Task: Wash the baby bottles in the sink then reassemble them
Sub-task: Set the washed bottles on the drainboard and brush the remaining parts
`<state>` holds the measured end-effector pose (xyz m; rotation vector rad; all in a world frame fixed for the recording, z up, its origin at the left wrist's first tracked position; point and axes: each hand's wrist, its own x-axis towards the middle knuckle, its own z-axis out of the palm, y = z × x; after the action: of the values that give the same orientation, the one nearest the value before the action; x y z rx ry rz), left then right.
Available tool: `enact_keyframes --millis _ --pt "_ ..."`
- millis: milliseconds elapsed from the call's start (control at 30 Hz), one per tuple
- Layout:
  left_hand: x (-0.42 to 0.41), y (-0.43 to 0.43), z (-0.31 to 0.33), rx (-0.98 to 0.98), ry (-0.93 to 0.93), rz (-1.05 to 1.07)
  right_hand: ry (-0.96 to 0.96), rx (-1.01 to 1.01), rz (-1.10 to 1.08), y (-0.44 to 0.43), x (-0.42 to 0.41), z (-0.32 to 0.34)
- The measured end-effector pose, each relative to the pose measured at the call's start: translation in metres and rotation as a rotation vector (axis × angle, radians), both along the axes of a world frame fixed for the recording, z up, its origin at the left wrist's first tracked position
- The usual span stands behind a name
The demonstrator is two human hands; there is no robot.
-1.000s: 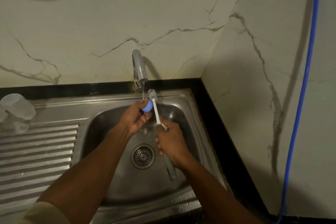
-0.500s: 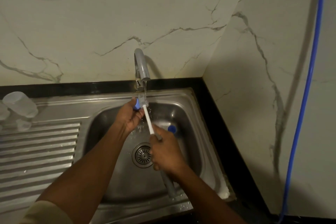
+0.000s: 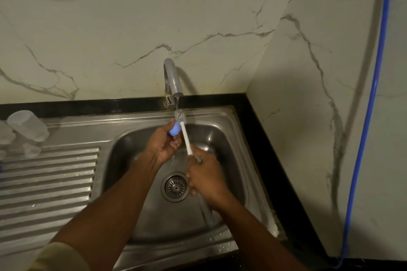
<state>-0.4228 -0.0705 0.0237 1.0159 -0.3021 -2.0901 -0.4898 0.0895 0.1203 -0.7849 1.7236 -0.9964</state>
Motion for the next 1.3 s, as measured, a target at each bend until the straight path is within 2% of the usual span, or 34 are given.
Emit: enact_keyframes --millis 67,167,233,400,567,733,833,933,1067,1233,1300 --pt "-0.004 0.004 0.005 0.004 0.008 0.003 -0.016 -0.006 -0.010 -0.010 -0.005 0.002" --pt "0.003 -0.007 0.008 0.055 0.089 0.122 -0.008 0.025 0.068 0.006 0.007 0.002" --pt "0.007 -0.010 0.006 0.047 0.084 0.121 -0.017 0.030 0.092 0.018 0.014 0.002" --pt "-0.004 0.009 0.007 -0.009 0.068 0.047 -0.028 -0.018 -0.014 -0.010 -0.005 0.005" --pt "0.005 -0.003 0.005 0.069 0.118 0.170 0.008 0.035 0.089 0.019 0.009 -0.001" --pt "-0.005 0.007 0.005 0.031 0.134 0.131 0.005 -0.017 -0.017 -0.004 -0.003 0.001" --pt "0.000 0.003 0.004 0.076 0.167 0.186 0.021 -0.011 0.029 0.003 0.001 0.003" --pt "0.004 0.001 0.004 0.097 0.130 0.182 0.050 0.008 0.070 0.019 0.008 -0.001" --pt "-0.002 0.010 0.008 0.005 0.079 0.089 0.056 0.001 -0.019 -0.004 -0.010 -0.001" --pt "0.005 0.004 0.012 0.070 0.059 0.182 0.198 0.026 0.173 0.024 0.006 0.000" --pt "0.002 0.008 0.010 0.047 0.050 0.155 0.180 0.022 0.140 0.019 0.003 0.000"
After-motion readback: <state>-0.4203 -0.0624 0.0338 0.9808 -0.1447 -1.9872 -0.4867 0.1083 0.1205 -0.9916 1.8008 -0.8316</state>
